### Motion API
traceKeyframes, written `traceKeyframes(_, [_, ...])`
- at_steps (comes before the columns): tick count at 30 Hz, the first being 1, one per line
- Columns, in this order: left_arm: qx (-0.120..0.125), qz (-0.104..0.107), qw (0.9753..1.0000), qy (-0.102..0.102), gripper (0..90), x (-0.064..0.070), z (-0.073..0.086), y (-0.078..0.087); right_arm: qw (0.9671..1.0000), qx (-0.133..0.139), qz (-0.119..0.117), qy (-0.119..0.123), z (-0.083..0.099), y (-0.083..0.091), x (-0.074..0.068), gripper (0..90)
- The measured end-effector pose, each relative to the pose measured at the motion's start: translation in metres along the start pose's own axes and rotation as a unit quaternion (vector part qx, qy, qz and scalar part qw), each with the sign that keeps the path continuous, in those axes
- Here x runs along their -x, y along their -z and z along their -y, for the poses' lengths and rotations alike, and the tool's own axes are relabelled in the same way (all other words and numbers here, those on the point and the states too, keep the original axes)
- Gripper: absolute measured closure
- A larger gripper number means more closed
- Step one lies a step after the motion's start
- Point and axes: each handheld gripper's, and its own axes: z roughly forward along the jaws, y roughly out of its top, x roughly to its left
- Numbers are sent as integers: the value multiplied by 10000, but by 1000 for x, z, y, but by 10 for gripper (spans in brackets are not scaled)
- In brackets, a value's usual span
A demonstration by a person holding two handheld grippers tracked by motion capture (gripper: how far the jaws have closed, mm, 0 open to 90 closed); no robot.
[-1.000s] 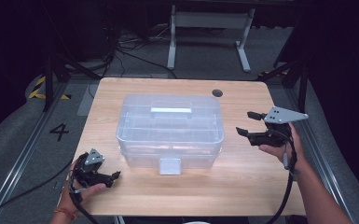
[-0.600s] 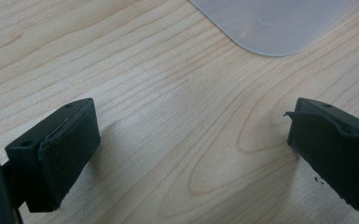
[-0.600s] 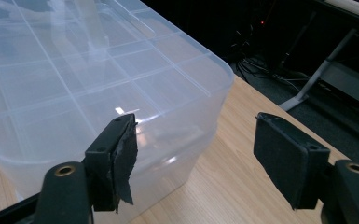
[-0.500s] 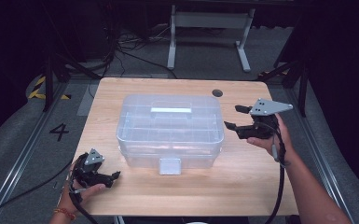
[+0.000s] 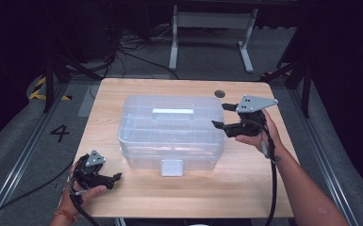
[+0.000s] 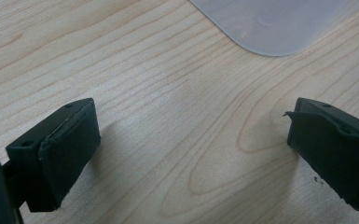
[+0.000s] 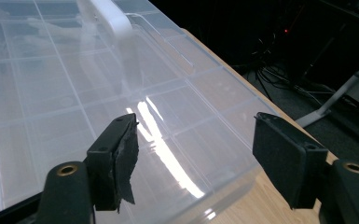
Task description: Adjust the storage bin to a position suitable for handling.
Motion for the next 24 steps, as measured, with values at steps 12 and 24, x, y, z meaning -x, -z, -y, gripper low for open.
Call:
traceKeyframes(12, [2, 0, 10000, 2, 29, 0, 0, 0, 9996, -28, -238, 148, -14, -19, -9, 320])
traceKeyframes(24, [6, 4, 10000, -4, 29, 0, 0, 0, 9986, -82, -447, 287, -24, -29, -14, 370])
